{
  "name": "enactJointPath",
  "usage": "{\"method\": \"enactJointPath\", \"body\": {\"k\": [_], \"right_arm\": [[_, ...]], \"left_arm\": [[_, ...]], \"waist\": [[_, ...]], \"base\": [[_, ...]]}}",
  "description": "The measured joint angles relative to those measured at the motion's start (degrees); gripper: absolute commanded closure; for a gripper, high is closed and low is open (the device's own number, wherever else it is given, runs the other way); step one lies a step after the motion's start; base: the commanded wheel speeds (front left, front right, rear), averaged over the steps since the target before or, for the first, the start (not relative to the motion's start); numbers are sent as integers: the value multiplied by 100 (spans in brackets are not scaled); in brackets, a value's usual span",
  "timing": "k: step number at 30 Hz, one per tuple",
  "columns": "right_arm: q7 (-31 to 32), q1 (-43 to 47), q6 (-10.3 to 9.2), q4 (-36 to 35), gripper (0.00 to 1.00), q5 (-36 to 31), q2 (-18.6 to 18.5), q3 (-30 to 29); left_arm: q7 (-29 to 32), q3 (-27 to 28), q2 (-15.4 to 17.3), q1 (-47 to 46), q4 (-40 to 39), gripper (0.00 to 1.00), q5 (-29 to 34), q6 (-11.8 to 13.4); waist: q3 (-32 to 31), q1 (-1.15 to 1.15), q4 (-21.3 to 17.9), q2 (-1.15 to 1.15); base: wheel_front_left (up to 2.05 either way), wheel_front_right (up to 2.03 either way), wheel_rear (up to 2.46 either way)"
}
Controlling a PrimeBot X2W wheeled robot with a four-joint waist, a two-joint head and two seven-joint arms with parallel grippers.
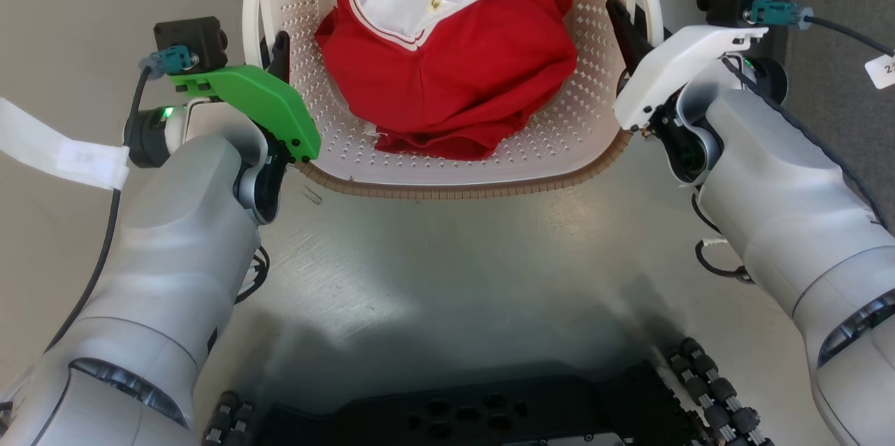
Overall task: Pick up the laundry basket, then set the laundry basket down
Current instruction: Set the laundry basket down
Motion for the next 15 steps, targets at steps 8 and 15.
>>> {"method": "enactJointPath", "body": {"k": [8,15], "right_arm": [[-22,-47,0,55,100,1,13,49],[-57,-60,54,92,0,3,51,57]], "left_arm": [[-65,-22,-7,-28,66,100,0,-1],[-65,-20,-14,-48,112,0,-34,-34]], "waist": [[65,0,12,0],[62,-1,4,0]], "base": [[0,0,0],[0,0,0]]}}
